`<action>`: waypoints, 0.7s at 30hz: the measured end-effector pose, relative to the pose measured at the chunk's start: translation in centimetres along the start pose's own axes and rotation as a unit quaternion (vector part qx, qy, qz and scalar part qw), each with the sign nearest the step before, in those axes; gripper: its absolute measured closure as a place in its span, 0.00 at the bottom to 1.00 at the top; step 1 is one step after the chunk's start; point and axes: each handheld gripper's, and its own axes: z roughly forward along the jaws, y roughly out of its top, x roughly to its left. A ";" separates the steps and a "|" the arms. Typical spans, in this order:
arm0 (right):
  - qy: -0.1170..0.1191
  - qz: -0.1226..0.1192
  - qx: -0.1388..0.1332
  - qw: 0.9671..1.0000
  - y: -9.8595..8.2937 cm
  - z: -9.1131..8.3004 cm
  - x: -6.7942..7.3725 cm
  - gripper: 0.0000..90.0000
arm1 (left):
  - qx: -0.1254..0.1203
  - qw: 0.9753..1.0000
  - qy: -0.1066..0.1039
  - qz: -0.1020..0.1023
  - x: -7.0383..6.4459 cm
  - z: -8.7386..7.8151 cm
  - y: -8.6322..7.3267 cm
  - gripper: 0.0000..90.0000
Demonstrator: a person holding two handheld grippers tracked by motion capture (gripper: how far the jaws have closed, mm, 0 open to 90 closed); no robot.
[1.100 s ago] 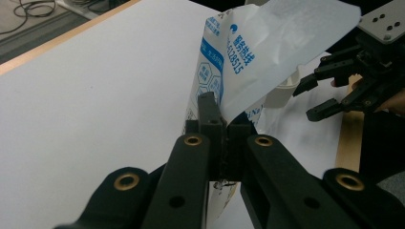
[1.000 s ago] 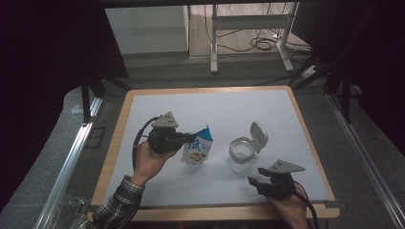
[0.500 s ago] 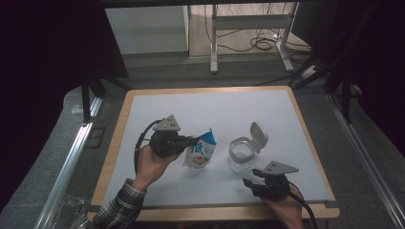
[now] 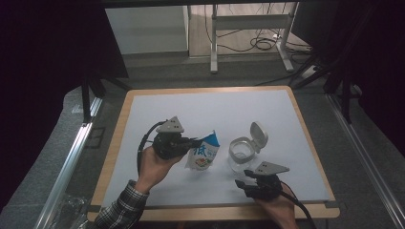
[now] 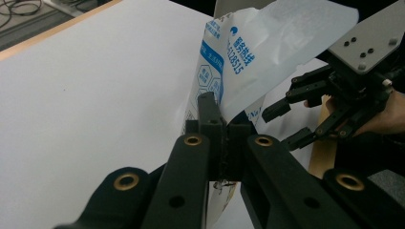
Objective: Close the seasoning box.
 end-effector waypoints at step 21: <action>0.025 -0.024 -0.002 0.999 1.4 3.2 2.1 0.51 | -0.001 1.000 -0.011 -0.006 -0.9 0.4 0.7 1.00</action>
